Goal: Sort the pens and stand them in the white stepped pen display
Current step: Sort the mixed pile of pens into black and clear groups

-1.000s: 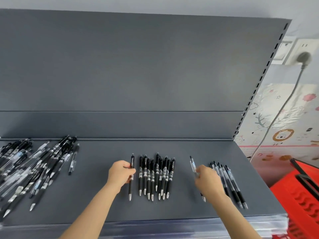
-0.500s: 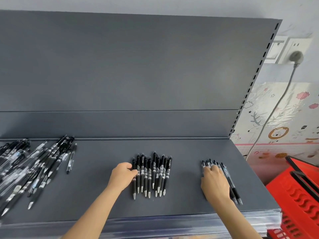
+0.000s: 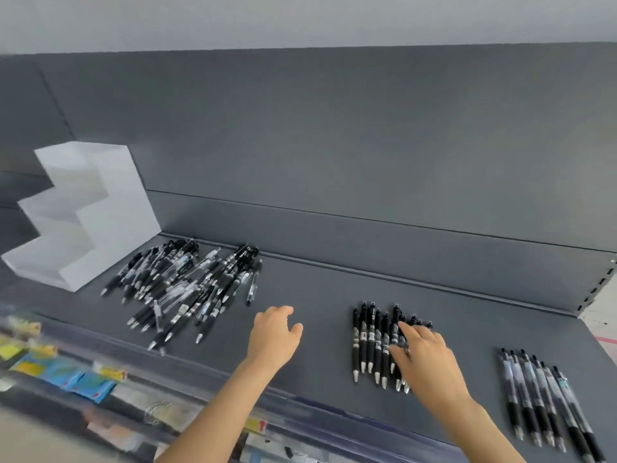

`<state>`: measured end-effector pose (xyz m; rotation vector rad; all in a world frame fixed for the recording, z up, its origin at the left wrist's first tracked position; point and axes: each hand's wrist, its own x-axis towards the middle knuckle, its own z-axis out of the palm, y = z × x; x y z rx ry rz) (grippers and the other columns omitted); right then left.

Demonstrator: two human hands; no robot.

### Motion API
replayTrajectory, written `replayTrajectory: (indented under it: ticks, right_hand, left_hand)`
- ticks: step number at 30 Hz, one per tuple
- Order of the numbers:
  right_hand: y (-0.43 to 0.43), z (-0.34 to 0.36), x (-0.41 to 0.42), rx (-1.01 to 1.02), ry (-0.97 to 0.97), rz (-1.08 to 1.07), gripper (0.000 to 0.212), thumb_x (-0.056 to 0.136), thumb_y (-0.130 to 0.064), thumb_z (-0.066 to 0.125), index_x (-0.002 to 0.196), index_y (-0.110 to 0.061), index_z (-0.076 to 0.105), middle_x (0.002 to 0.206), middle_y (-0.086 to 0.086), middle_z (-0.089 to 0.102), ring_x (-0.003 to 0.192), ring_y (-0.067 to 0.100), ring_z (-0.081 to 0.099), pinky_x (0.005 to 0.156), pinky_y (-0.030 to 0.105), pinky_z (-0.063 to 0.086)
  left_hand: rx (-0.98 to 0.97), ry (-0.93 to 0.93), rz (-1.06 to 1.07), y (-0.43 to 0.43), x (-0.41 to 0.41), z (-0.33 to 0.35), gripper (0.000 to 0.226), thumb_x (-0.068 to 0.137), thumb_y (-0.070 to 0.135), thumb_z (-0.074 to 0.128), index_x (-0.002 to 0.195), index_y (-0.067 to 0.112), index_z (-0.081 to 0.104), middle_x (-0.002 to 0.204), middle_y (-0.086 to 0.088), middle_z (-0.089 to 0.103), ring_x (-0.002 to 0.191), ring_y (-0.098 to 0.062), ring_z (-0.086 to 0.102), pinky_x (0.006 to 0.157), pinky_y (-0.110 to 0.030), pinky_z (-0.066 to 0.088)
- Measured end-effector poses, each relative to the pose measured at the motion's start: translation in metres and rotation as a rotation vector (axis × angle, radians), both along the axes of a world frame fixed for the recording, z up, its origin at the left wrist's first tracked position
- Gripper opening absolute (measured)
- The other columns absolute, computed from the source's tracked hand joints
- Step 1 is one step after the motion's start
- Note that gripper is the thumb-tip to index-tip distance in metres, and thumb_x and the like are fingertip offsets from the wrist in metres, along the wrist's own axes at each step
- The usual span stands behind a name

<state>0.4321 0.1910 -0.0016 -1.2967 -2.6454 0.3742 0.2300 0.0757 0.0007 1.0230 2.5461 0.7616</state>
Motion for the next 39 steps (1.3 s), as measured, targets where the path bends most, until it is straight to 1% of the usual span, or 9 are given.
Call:
replayTrajectory:
  ticks: [6,11,14,16,24,29,33,37,39]
  right_hand:
    - [-0.028,0.004,-0.082,-0.025,-0.006,0.077,0.051,0.097,-0.037,0.040,0.143,-0.015,0.033,0.140,0.000,0.044,0.132,0.019,0.036,0.105,0.028,0.035]
    - [-0.065,0.003,-0.174,-0.071,0.008,0.122,0.051,0.098,-0.037,0.040,0.143,-0.014,0.033,0.141,0.001,0.044,0.131,0.018,0.039,0.104,0.027,0.037]
    - [-0.087,0.001,-0.227,-0.110,0.036,0.143,0.049,0.099,-0.035,0.039,0.143,-0.014,0.034,0.140,0.002,0.044,0.131,0.018,0.039,0.104,0.028,0.036]
    - [-0.099,-0.001,-0.253,-0.132,0.053,0.148,0.048,0.099,-0.034,0.039,0.142,-0.013,0.034,0.138,0.002,0.045,0.130,0.018,0.040,0.103,0.028,0.037]
    - [-0.114,-0.012,-0.305,-0.165,0.088,0.118,0.044,0.098,-0.032,0.040,0.138,-0.012,0.040,0.130,0.005,0.050,0.125,0.019,0.043,0.096,0.022,0.038]
    - [-0.108,-0.007,-0.324,-0.195,0.108,0.062,0.040,0.098,-0.028,0.041,0.131,-0.007,0.045,0.122,0.008,0.052,0.116,0.021,0.049,0.089,0.024,0.043]
    - [-0.106,-0.006,-0.332,-0.219,0.094,0.056,0.034,0.097,-0.027,0.043,0.122,-0.005,0.050,0.117,0.010,0.052,0.105,0.022,0.054,0.082,0.025,0.043]
    - [-0.097,-0.010,-0.331,-0.236,0.099,-0.006,0.014,0.096,-0.021,0.044,0.091,-0.009,0.049,0.106,0.010,0.053,0.084,0.021,0.050,0.074,0.026,0.044]
    - [-0.092,-0.010,-0.333,-0.244,0.101,-0.032,0.017,0.096,-0.019,0.043,0.098,-0.005,0.053,0.109,0.011,0.052,0.087,0.023,0.052,0.074,0.027,0.044]
  left_hand:
    - [0.042,0.018,0.058,-0.043,-0.073,0.001,0.044,0.094,0.026,0.048,0.136,0.013,0.044,0.136,-0.004,0.048,0.131,-0.022,0.034,0.103,-0.032,0.036]
    - [0.051,0.107,0.102,-0.089,-0.158,0.000,0.039,0.093,0.025,0.050,0.129,0.012,0.052,0.124,-0.006,0.055,0.120,-0.024,0.046,0.098,-0.034,0.043]
    - [0.055,0.185,0.148,-0.114,-0.206,0.003,0.027,0.093,0.025,0.049,0.117,0.013,0.056,0.103,-0.003,0.057,0.097,-0.020,0.054,0.078,-0.031,0.049]
    - [0.000,0.230,0.147,-0.125,-0.225,0.005,0.018,0.094,0.028,0.048,0.100,0.013,0.053,0.089,0.000,0.055,0.078,-0.017,0.053,0.059,-0.027,0.042]
    - [-0.233,0.215,0.048,-0.134,-0.246,-0.002,0.038,0.092,0.048,0.046,0.070,0.017,0.043,0.065,0.007,0.042,0.062,-0.013,0.046,0.053,-0.023,0.035]
    - [-0.370,0.056,0.003,-0.131,-0.243,0.000,0.050,0.084,0.051,0.055,0.050,0.019,0.038,0.049,0.005,0.036,0.043,-0.012,0.037,0.044,-0.019,0.031]
    - [-0.334,-0.018,0.017,-0.124,-0.246,-0.003,0.041,0.085,0.032,0.056,0.054,0.017,0.033,0.053,0.004,0.036,0.048,-0.014,0.038,0.053,-0.023,0.036]
    - [-0.206,-0.014,0.025,-0.113,-0.254,0.005,0.046,0.088,0.023,0.053,0.051,0.017,0.026,0.048,0.004,0.029,0.041,-0.012,0.026,0.041,-0.022,0.021]
    - [-0.160,-0.008,0.011,-0.100,-0.258,0.008,0.046,0.091,0.025,0.049,0.052,0.016,0.026,0.049,0.004,0.029,0.041,-0.011,0.025,0.041,-0.022,0.020]
